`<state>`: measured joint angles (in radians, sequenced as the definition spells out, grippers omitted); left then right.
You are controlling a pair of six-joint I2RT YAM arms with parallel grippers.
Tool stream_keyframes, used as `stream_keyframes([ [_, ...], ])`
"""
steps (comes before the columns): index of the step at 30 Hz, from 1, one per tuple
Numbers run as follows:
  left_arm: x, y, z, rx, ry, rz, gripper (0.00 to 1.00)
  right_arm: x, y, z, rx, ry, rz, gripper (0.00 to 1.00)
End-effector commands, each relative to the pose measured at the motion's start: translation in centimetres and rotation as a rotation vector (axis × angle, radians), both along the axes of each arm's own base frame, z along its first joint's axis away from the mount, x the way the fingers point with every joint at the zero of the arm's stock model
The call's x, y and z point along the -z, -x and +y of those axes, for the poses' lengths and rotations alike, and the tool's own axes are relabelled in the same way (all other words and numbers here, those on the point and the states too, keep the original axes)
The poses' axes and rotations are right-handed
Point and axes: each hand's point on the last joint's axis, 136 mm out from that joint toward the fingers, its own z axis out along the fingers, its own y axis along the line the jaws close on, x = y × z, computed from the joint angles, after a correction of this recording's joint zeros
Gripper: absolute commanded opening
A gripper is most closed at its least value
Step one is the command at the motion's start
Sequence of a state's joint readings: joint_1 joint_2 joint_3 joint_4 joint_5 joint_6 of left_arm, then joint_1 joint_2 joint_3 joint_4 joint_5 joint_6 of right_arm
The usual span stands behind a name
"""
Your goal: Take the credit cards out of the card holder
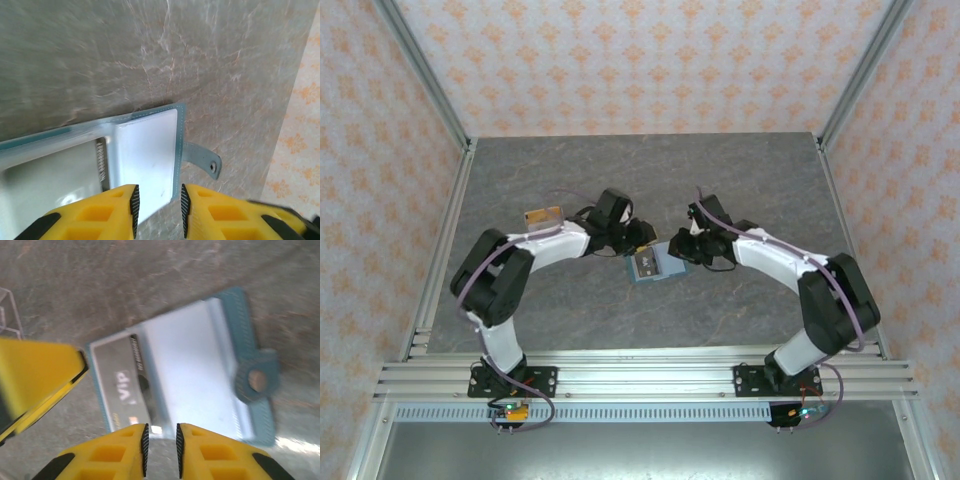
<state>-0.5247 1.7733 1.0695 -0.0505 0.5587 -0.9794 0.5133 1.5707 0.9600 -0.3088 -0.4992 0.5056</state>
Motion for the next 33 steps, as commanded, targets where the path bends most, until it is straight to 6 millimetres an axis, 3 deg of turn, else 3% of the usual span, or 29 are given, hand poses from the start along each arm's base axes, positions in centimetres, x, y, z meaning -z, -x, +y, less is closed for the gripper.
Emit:
stream_keyframes([
  [1, 1.5, 1.7, 3.3, -0.043, -0.119, 0.021, 0.3, -0.3, -0.9, 2.1, -0.062, -0.064, 0.015, 0.25],
  [5, 2.6, 3.0, 4.3, -0.051, -0.14, 0.057, 0.27, 1.1, -0.9, 2.9, -0.095, -0.055, 0.058, 0.25],
  [12, 3.6, 3.2, 3.8, -0.047, -0.119, 0.083, 0.22, 3.7, -1.1, 3.5, -0.099, -0.048, 0.136, 0.22],
  [24, 5.0, 2.7, 2.9, -0.039, -0.109, 0.12, 0.16, 4.8, -1.6, 4.2, -0.118, -0.068, 0.139, 0.19],
  [33, 6.1, 3.2, 3.5, -0.037, -0.144, 0.147, 0.14, 5.6, -1.5, 4.0, -0.126, -0.055, 0.147, 0.19],
])
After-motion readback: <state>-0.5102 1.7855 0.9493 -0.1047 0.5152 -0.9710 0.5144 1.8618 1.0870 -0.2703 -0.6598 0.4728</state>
